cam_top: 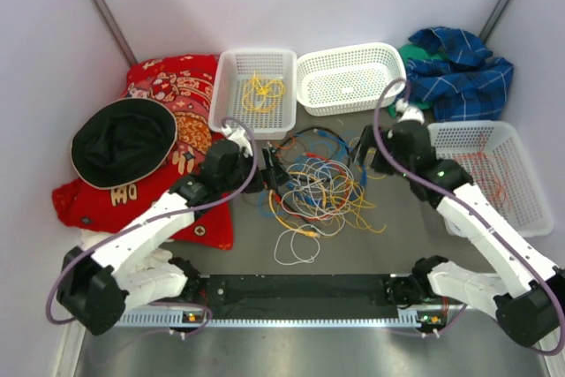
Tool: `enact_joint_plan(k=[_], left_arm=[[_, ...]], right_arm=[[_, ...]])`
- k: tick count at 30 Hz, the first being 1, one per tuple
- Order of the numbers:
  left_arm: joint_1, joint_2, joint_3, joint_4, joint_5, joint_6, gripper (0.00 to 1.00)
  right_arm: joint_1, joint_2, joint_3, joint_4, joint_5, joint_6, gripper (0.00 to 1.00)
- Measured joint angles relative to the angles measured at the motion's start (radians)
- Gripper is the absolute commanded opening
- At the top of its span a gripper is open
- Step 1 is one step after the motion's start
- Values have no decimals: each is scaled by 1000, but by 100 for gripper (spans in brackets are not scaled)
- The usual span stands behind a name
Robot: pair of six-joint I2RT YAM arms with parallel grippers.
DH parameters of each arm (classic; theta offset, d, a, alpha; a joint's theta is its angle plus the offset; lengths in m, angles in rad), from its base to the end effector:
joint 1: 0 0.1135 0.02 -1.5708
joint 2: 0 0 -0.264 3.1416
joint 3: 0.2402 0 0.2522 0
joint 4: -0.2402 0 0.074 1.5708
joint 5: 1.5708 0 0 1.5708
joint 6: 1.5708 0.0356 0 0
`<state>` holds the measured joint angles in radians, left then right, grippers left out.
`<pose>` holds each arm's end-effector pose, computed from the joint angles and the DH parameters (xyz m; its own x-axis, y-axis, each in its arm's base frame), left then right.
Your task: Untangle the cables
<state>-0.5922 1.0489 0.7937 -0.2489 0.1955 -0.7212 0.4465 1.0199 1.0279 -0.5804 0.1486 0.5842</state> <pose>0.1919 -0.1374 0.2860 -0.7557 -0.2722 -0.5956 0.2526 0.7180 -0.6486 0.1990 0.0894 0.3412 -0.5811 0.3265 -0.7454 0.0069 0.9179 0.3967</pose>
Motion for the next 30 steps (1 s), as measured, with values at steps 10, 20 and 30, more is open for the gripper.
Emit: enact_joint_plan(k=[10,20,30], left_arm=[[-141,322,40,56,47,21,99],[-280,529,94,127,41,52,99],[-277,717,218,175,-32,60,27]], right_arm=[[162,63,-275,69,-40,0,99],[172,6,-282,88,-22,2,99],[172,-36,-282,75,-11,-6,99]])
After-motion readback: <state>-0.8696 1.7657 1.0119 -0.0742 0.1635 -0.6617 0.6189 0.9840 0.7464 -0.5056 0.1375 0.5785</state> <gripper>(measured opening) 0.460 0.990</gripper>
